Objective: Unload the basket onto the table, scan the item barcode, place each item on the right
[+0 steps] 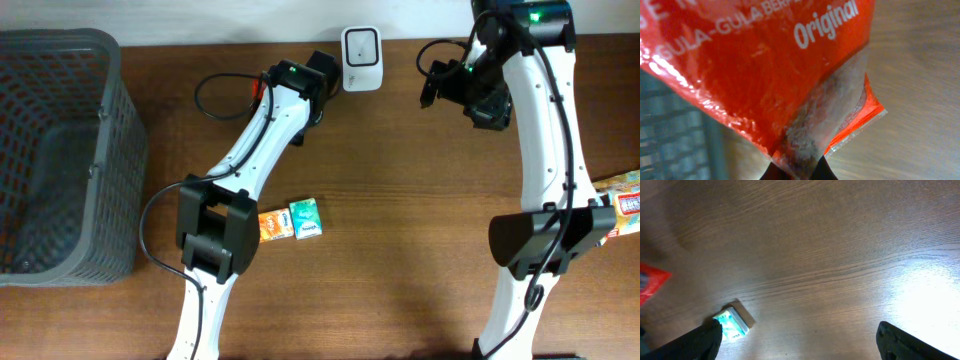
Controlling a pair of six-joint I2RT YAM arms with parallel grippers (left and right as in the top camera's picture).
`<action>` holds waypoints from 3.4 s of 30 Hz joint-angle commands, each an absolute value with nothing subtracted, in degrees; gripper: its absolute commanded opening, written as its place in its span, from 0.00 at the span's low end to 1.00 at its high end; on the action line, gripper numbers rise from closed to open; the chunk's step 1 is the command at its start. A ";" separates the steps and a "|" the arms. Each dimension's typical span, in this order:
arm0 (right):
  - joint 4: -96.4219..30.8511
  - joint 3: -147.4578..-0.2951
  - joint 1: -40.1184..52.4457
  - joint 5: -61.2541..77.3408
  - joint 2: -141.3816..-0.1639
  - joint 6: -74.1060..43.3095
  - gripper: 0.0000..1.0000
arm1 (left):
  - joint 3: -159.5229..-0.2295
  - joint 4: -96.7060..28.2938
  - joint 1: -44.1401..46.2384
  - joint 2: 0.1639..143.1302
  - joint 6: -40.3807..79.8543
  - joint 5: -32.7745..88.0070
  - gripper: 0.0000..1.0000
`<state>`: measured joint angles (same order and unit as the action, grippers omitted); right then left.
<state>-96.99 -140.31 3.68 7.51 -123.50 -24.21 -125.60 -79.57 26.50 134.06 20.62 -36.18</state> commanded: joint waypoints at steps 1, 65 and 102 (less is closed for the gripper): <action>-97.27 -140.90 3.77 7.01 -123.07 -24.23 0.98 | -126.45 -81.56 26.57 134.13 21.26 -43.46 0.00; -97.27 -140.90 3.77 7.01 -123.07 -24.23 0.98 | -140.77 -87.64 18.92 127.59 14.66 -5.89 0.99; -40.84 -88.29 22.48 21.87 -126.50 -20.62 0.24 | -139.52 -89.71 9.19 127.63 14.68 -5.87 0.99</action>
<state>-40.42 -89.91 21.91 22.24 -125.40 -19.88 -139.81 -89.60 9.30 128.03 14.94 -4.99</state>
